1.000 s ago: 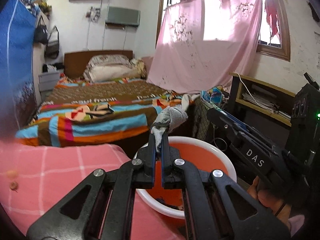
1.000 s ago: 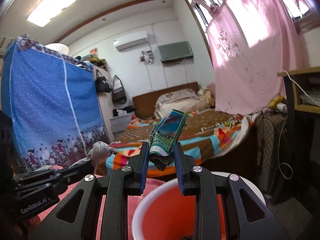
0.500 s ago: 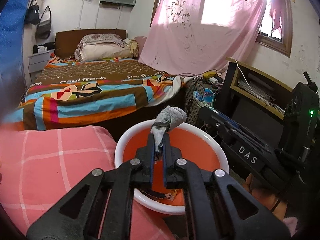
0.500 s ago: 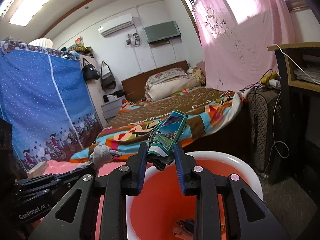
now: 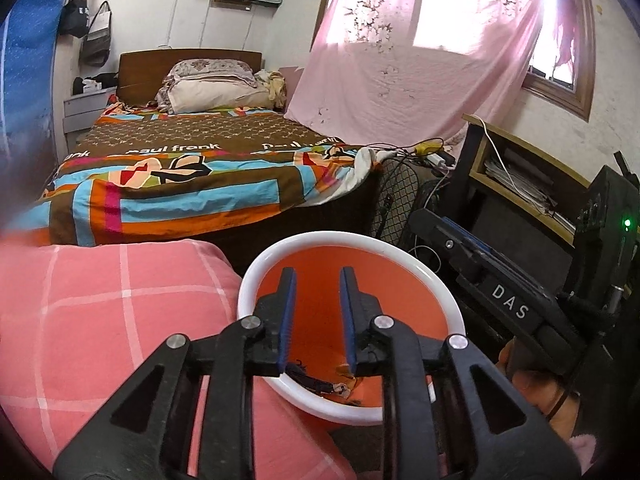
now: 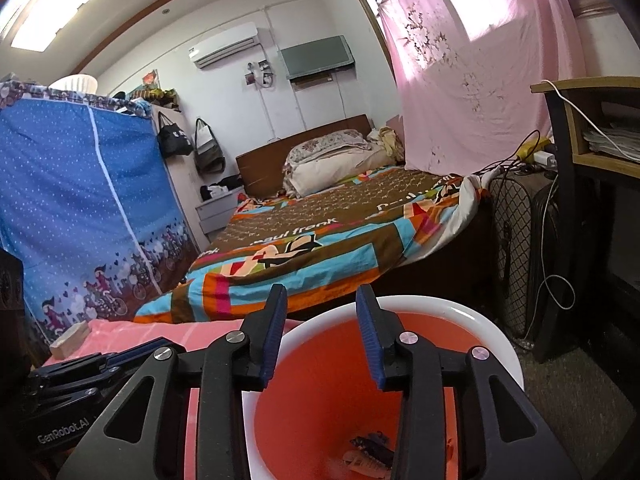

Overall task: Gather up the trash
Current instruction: 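Carry both items over the orange bucket and open both tools to drop them, then move both open tools back toward the yellow cap and biscuit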

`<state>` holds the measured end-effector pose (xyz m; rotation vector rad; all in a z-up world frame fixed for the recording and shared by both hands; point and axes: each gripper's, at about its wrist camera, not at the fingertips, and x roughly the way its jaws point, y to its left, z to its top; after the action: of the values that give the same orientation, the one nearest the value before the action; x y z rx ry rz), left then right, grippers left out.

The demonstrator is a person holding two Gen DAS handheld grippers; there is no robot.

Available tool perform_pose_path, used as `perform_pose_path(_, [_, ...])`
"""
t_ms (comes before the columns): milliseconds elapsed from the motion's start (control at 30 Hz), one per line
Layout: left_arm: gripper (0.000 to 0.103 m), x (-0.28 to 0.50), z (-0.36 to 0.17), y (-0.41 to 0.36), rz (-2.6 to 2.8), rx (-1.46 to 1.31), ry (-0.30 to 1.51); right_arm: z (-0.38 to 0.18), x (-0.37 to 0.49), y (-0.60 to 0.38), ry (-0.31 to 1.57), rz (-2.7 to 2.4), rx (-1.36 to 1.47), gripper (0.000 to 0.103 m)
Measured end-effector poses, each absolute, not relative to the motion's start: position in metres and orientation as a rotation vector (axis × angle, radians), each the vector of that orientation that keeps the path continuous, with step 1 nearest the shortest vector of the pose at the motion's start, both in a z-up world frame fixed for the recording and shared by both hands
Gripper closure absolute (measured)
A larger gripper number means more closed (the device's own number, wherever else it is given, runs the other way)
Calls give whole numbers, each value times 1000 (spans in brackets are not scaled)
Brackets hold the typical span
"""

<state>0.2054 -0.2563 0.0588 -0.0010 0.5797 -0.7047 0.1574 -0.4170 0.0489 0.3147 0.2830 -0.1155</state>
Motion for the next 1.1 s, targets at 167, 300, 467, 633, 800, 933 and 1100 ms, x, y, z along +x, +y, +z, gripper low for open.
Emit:
perform_pose_path(167, [69, 207, 61, -240, -639, -25, 550, 51, 159, -413, 278, -113, 310, 67])
perform_pose_path(300, [58, 208, 67, -218, -563, -55, 512, 54, 162, -406, 262, -98, 306, 65])
perform_pose_path(467, [40, 202, 74, -185, -465, -85, 451, 60, 167, -386, 234, -62, 283, 57])
perform_pose_path(633, [17, 193, 80, -143, -339, -84, 378, 67, 173, -360, 204, -6, 259, 39])
perform_pose_path(800, [1, 187, 83, -94, -231, -131, 323, 74, 174, -326, 129, 61, 246, 20])
perform_pose_path(933, [0, 175, 80, -55, -148, -173, 271, 75, 175, -297, 73, 96, 243, 0])
perform_pose_path(1100, [0, 166, 77, -14, -37, -166, 236, 75, 175, -266, -2, 160, 249, 0])
